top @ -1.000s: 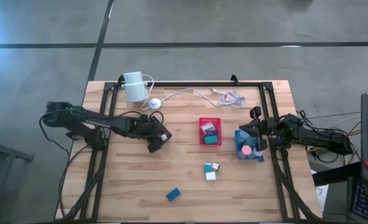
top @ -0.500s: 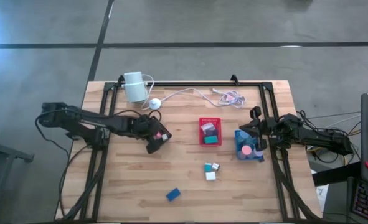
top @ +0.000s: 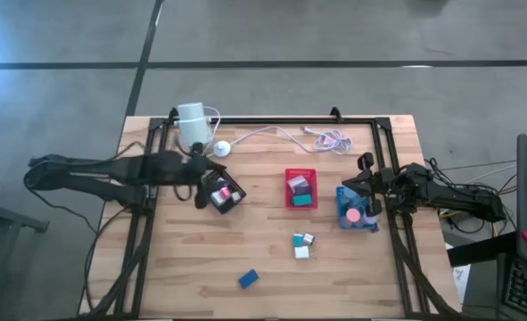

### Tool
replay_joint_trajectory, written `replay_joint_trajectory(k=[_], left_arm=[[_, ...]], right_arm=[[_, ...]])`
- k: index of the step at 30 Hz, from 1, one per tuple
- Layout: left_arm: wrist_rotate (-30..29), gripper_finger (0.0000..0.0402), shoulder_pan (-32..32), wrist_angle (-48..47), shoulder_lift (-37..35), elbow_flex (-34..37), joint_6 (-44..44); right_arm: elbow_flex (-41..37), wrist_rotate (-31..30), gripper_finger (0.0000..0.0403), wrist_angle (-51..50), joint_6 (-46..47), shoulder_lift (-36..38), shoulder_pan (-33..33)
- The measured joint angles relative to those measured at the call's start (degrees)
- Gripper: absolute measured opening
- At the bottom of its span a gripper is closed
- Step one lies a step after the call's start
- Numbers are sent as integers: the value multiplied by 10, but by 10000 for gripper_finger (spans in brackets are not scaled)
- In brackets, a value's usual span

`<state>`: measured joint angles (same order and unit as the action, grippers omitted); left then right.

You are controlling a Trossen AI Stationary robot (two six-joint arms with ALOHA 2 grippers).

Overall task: Pick & Place Office items
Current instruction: Adjust the blue bin

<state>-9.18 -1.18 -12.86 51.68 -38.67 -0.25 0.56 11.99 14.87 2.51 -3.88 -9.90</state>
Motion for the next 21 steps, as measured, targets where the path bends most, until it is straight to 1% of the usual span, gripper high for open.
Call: replay_joint_trajectory(k=[2, 6, 7, 9, 12, 16, 18, 21], left_arm=[[3, 168, -5, 46, -30, 10, 22], [13, 36, -13, 144, -70, 51, 43], [16, 19, -15, 174, -77, 67, 44], [29, 13, -21, 227, -88, 99, 47], [54, 6, -32, 274, -103, 146, 52], [81, 4, -55, 314, -127, 205, 44], [113, 3, -72, 323, -142, 227, 43], [156, 2, -109, 326, -172, 243, 17]], right_arm=[[0, 0, 8, 0, -1, 0, 0], [0, 0, 8, 2, -2, 0, 0], [0, 0, 8, 2, -4, 0, 0], [0, 0, 8, 3, -8, 0, 0], [0, 0, 8, 3, -10, 0, 0], [0, 0, 8, 3, -10, 0, 0], [0, 0, 8, 3, -10, 0, 0], [0, 0, 8, 4, -10, 0, 0]])
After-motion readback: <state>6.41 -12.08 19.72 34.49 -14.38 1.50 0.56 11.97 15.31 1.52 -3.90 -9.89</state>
